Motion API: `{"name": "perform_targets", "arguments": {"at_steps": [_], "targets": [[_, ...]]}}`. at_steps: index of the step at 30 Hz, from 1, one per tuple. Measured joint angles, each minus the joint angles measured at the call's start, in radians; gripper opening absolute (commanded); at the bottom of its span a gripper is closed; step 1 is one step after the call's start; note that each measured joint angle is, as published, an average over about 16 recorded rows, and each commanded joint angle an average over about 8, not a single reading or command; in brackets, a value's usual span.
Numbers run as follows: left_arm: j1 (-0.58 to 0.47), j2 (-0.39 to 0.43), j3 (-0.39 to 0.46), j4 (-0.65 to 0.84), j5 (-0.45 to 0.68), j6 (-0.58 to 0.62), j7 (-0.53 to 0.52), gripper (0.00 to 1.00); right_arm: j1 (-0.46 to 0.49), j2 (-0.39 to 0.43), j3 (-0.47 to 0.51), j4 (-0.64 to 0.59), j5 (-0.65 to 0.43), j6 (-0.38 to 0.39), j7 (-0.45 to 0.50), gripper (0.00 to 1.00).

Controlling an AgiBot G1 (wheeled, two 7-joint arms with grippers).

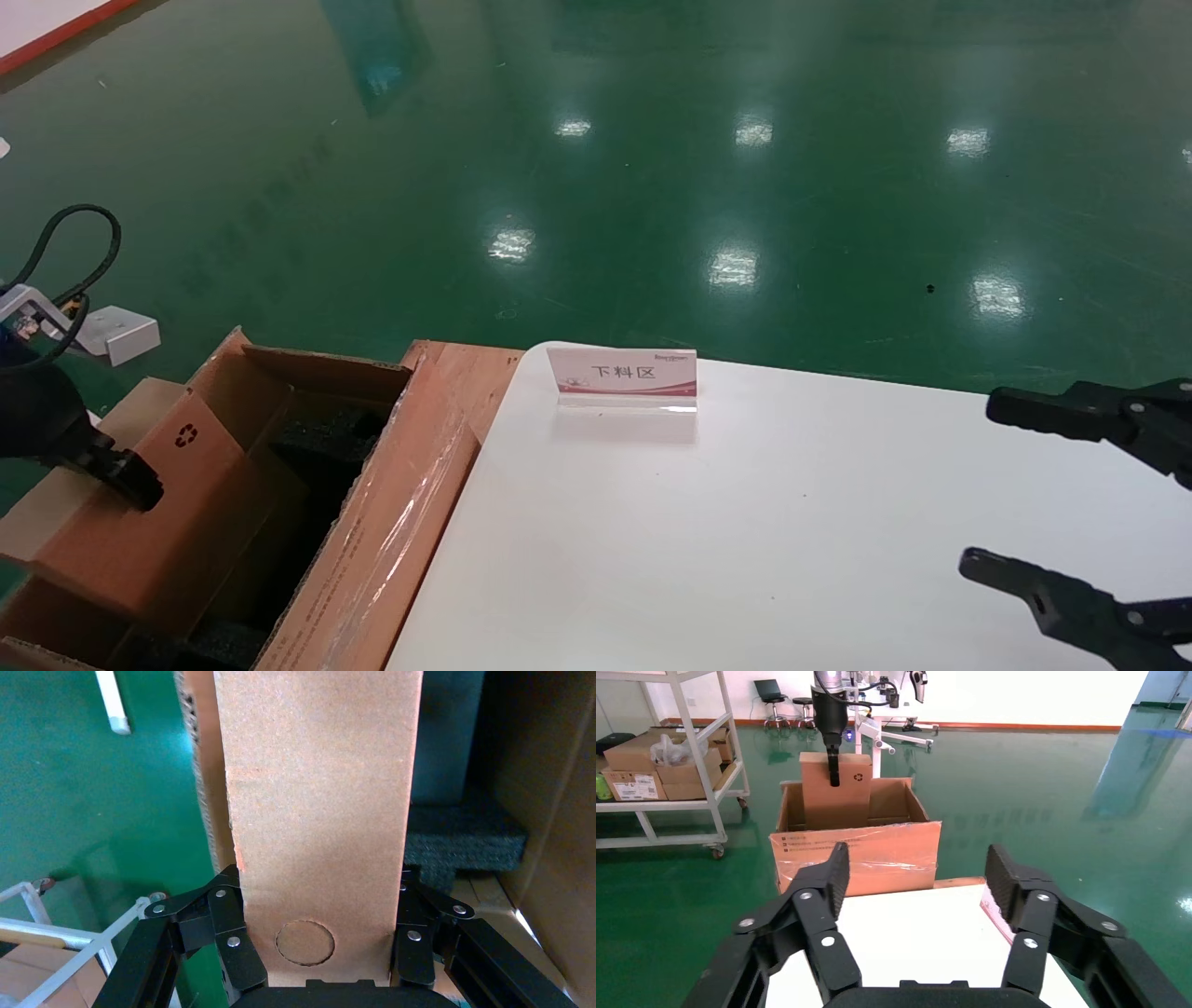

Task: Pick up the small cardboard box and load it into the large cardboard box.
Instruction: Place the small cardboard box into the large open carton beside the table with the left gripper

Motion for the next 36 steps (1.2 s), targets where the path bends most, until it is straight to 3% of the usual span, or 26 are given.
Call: {"name": "perform_targets", "arguments": {"at_steps": [36], "targets": [[0.154, 0.035, 0.019, 0.041, 0.054, -0.186, -0.08, 0.0, 0.0, 0.001, -0.002, 0.0, 0.001, 0.001, -0.001, 1.0]]}}
